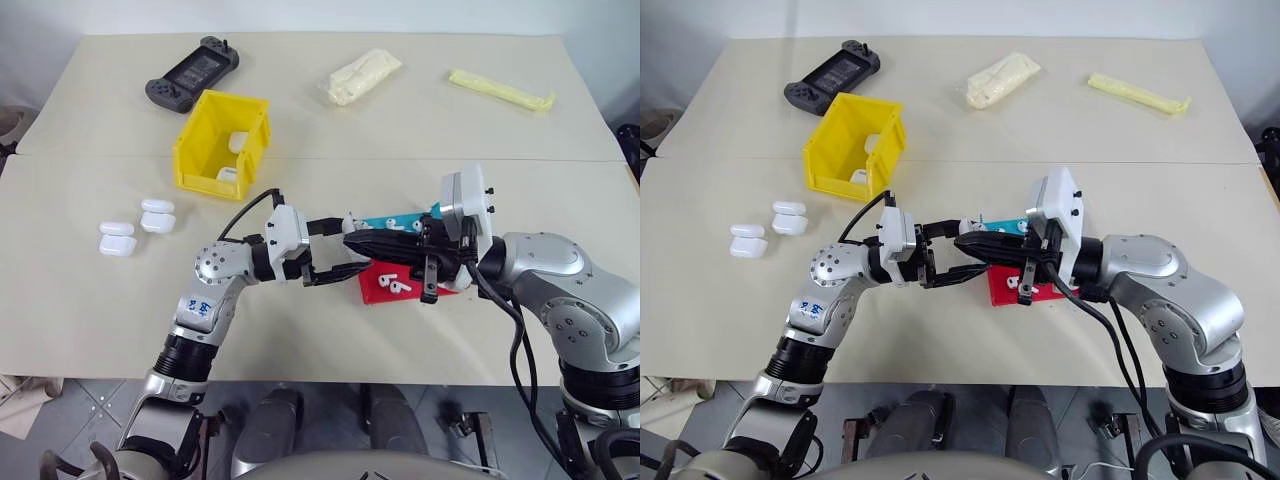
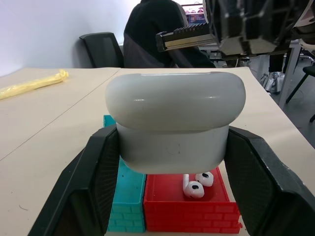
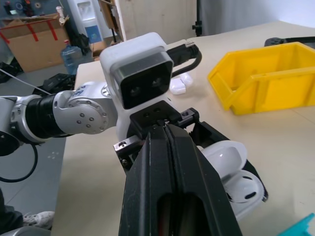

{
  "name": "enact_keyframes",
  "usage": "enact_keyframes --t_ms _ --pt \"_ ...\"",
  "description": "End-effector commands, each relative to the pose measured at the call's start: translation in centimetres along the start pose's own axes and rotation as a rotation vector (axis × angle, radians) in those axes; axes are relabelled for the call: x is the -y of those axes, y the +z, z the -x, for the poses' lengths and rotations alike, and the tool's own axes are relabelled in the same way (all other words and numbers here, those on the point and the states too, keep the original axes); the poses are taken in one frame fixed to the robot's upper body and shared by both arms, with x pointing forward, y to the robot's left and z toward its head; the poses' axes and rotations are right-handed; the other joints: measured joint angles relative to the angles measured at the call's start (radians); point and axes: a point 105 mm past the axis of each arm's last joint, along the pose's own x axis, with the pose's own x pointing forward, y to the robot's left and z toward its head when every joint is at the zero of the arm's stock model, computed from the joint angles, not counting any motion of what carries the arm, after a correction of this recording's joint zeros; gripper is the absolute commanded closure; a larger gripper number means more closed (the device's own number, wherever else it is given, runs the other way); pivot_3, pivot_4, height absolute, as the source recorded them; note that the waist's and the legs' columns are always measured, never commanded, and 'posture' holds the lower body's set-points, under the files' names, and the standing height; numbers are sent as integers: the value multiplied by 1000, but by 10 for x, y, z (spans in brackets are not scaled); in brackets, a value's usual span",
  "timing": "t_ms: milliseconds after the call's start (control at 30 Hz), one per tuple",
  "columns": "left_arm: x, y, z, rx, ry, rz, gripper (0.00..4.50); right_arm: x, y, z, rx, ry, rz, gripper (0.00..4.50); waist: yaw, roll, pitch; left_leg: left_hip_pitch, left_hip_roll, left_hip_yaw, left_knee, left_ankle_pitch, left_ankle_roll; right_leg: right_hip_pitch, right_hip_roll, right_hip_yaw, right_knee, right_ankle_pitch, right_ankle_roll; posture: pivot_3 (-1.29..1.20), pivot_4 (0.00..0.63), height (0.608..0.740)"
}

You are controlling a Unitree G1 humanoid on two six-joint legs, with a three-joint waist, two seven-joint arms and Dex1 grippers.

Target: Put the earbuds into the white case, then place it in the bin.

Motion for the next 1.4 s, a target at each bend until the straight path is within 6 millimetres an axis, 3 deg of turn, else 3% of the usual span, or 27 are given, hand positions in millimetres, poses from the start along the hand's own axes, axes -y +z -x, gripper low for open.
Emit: enact_keyframes --t_ms 33,233,300,433,533,700,733,800,1033,1267,1400 --pt "2 13 4 55 -7 -26 1718 -5 20 15 42 9 69 4477 1 0 0 0 0 0 0 0 0 0 0 0 0 0 0 0 150 740" --pt "12 24 23 156 -26 16 1718 11 15 54 49 -126 85 4477 2 0 0 0 0 0 0 0 0 0 0 0 0 0 0 0 150 740" --pt "14 24 32 172 -24 24 1718 21 1 71 31 -212 71 4124 2 0 0 0 0 0 0 0 0 0 0 0 0 0 0 0 150 740" --pt "13 24 41 172 -8 20 1718 39 -25 110 -24 -365 127 2953 2 0 0 1 -1 2 0 0 0 1 0 1 -1 0 0 0 150 740" --pt "13 25 45 165 -4 15 1718 40 -55 141 -157 -372 201 1982 3 0 0 1 -2 2 0 0 1 1 0 1 -1 0 0 0 150 740" --pt "12 23 52 140 3 10 1718 57 -66 169 -162 -466 223 276 -6 1 0 2 -1 4 0 0 1 1 1 1 0 0 0 0 150 740" --pt "12 23 53 138 8 7 1718 60 -67 170 -171 -470 243 47 -7 1 0 2 -1 4 0 0 0 1 1 1 0 0 0 0 150 740" --pt "11 23 53 137 19 2 1718 64 -66 167 -177 -460 253 47 -7 1 0 3 0 4 0 0 0 1 2 1 0 0 0 0 150 740" --pt "13 22 54 138 51 -3 1718 80 -39 128 -272 -268 266 47 -4 2 0 2 2 3 0 0 0 0 1 2 -1 0 0 0 150 740" --pt "14 23 50 151 68 -6 1718 116 -25 92 -524 -158 309 47 -2 2 0 1 2 2 0 0 0 0 1 1 -2 0 0 0 150 740" --pt "17 22 46 162 73 -4 1718 131 -30 80 -691 -54 338 47 -3 2 1 0 1 3 0 0 0 -1 -1 1 -2 0 0 0 150 740"
